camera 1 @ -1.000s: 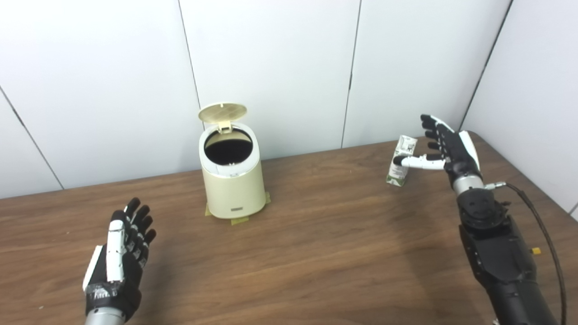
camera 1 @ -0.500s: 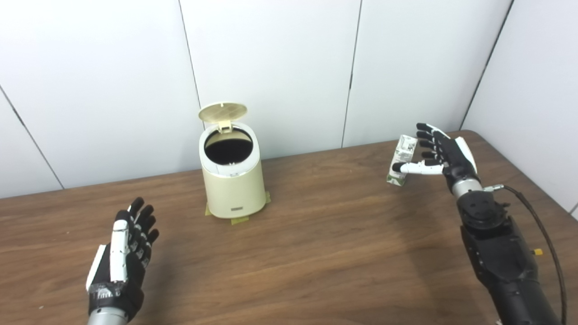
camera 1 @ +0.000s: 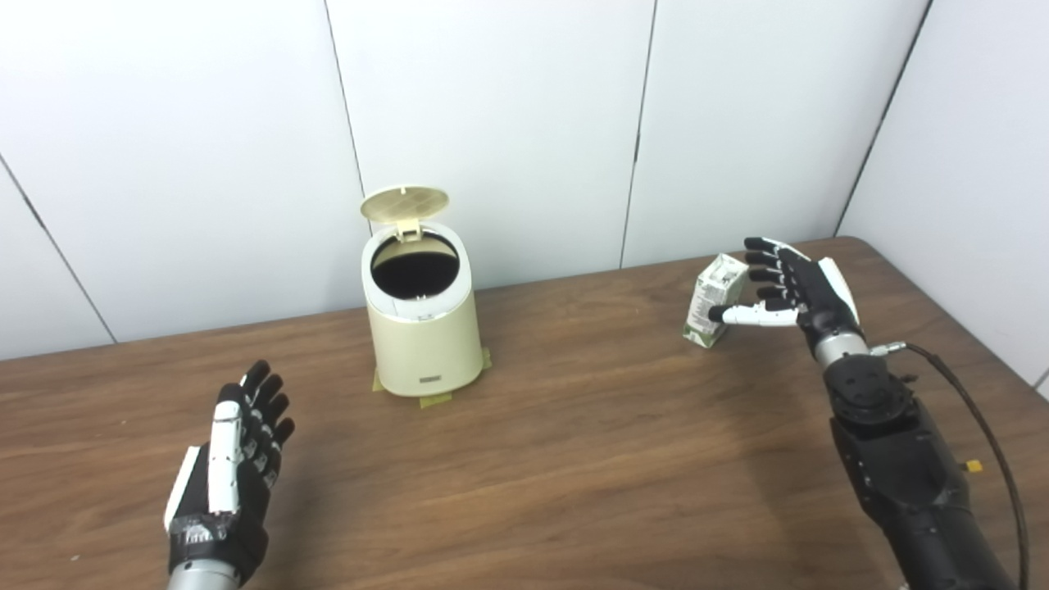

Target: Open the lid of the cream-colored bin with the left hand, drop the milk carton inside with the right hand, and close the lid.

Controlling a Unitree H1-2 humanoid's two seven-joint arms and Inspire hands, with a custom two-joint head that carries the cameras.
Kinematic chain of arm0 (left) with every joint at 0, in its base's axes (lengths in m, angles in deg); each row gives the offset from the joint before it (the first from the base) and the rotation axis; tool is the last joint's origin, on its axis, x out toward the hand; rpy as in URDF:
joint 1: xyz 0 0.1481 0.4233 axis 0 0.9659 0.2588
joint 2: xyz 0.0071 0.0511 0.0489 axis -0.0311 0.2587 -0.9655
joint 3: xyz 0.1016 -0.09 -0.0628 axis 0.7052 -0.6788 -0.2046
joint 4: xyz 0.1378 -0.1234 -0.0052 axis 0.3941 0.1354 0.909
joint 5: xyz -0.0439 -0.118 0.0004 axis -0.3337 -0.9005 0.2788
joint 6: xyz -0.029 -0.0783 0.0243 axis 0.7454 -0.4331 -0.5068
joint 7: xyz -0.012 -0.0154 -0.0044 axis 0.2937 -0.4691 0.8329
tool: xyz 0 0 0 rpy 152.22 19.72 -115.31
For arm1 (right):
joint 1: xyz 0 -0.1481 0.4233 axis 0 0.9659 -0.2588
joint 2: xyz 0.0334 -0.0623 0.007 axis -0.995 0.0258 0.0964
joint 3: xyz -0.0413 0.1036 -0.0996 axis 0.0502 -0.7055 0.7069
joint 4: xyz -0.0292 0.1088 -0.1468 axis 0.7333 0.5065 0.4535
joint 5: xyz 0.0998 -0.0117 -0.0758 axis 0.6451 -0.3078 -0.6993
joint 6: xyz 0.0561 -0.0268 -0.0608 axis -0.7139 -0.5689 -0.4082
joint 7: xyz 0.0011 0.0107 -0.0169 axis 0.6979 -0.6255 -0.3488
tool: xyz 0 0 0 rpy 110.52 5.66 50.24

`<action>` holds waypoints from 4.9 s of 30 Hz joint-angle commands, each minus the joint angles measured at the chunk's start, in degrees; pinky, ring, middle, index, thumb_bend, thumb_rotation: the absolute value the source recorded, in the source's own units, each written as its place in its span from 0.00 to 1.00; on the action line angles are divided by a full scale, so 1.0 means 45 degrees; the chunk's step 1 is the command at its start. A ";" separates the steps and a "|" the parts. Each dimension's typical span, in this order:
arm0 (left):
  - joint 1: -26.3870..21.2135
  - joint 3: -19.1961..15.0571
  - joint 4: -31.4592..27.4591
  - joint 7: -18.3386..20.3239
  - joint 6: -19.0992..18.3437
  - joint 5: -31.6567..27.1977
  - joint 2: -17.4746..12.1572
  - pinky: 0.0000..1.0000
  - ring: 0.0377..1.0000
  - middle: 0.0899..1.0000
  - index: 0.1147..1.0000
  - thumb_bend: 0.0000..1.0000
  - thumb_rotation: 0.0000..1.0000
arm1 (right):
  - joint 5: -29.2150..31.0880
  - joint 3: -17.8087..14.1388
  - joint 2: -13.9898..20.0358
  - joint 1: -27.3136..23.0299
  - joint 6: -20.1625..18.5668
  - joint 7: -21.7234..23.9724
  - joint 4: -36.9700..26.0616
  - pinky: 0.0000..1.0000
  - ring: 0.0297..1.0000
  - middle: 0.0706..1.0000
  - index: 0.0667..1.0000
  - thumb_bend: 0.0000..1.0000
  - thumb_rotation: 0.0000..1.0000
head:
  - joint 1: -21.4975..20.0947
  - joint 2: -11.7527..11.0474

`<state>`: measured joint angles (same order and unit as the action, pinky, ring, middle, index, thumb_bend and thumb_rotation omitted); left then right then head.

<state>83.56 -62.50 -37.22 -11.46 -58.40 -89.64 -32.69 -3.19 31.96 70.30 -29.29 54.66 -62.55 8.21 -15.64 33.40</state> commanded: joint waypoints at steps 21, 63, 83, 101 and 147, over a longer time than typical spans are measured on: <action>-0.0350 -0.0056 -0.0541 -0.0029 0.0157 0.0034 -0.0108 1.00 1.00 0.99 0.99 0.45 1.00 | -0.0108 0.0173 0.0047 -0.0606 0.0833 -0.0273 -0.0344 0.68 0.73 0.75 0.73 0.93 0.15 | -0.0057 0.0158; -0.0035 0.0265 -0.0872 0.0182 0.0045 -0.0197 -0.0096 1.00 1.00 0.98 0.98 0.47 0.95 | -0.3776 0.1321 -0.1685 0.0643 0.1636 -0.3376 -0.6189 0.29 0.35 0.44 0.49 0.51 0.00 | 0.0763 0.0320; 0.0084 0.0714 -0.0461 0.0266 0.0681 0.0294 0.0142 1.00 1.00 0.99 0.99 0.51 0.97 | -0.4760 0.3389 -0.4700 -0.1305 0.1448 -0.1493 -0.7981 0.28 0.35 0.44 0.50 0.51 0.00 | 0.2480 0.0088; 0.0160 0.1140 -0.0655 -0.0070 0.0716 0.0869 0.0636 1.00 0.99 0.97 0.98 0.51 0.98 | -0.5094 0.4405 -0.5370 -0.2962 0.3726 -0.2114 -0.4085 0.30 0.36 0.44 0.50 0.52 0.00 | 0.3375 -0.0076; 0.0689 0.1925 -0.1369 -0.0106 0.0754 0.1506 0.1646 0.95 0.95 0.91 0.94 0.54 0.94 | -0.6099 0.4839 -0.4815 -0.4395 0.5181 -0.4631 0.0858 0.34 0.36 0.46 0.48 0.52 0.00 | 0.4038 0.0328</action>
<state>87.90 -54.14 -40.89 -11.83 -56.95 -83.01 -25.89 -30.75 53.71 48.76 -45.50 76.11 -82.51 13.24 2.46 34.80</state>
